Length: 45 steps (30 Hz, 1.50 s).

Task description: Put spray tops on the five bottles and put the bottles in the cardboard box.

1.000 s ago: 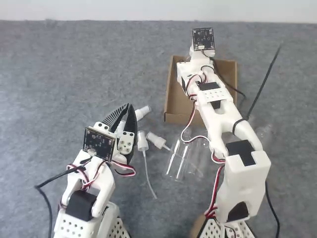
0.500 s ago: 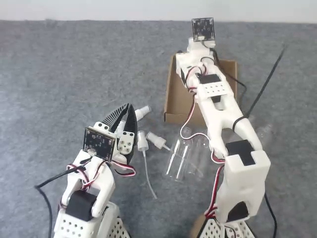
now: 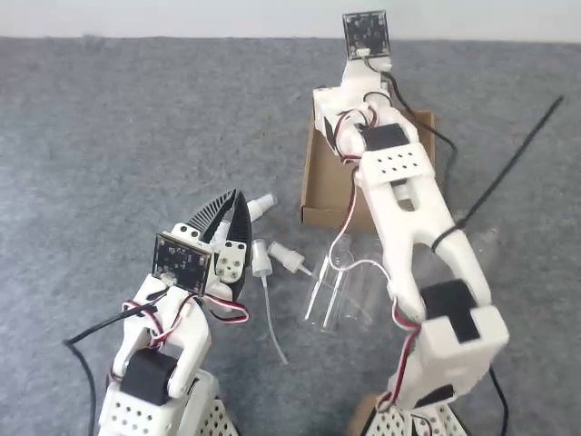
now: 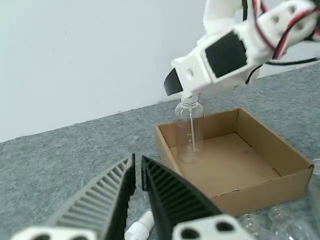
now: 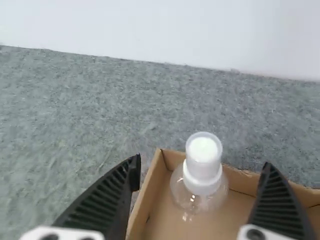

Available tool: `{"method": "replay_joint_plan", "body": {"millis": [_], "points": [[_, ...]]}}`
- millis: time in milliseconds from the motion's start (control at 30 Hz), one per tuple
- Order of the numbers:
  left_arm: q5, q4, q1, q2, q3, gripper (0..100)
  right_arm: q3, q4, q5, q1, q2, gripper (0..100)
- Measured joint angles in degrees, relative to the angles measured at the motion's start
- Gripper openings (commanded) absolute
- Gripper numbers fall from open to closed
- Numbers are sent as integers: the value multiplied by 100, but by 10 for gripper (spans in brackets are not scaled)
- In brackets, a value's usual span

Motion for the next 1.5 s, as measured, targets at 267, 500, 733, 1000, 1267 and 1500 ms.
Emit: {"method": "replay_joint_plan", "body": {"millis": [267, 500, 733, 1000, 1267, 1500], "points": [[0, 0, 0, 0, 0, 12, 0, 1618, 26, 18, -1477, 311], [0, 0, 0, 0, 0, 12, 0, 3349, 35, 185, -2611, 311], [0, 0, 0, 0, 0, 12, 0, 5354, 44, 1178, -3385, 310], [0, 0, 0, 0, 0, 12, 527, 6154, 44, 3051, -3534, 311], [0, 0, 0, 0, 0, 12, 2725, 4563, -492, 3262, -3525, 311], [0, 0, 0, 0, 0, 12, 4123, 3244, -607, 3244, -3525, 310]]}}
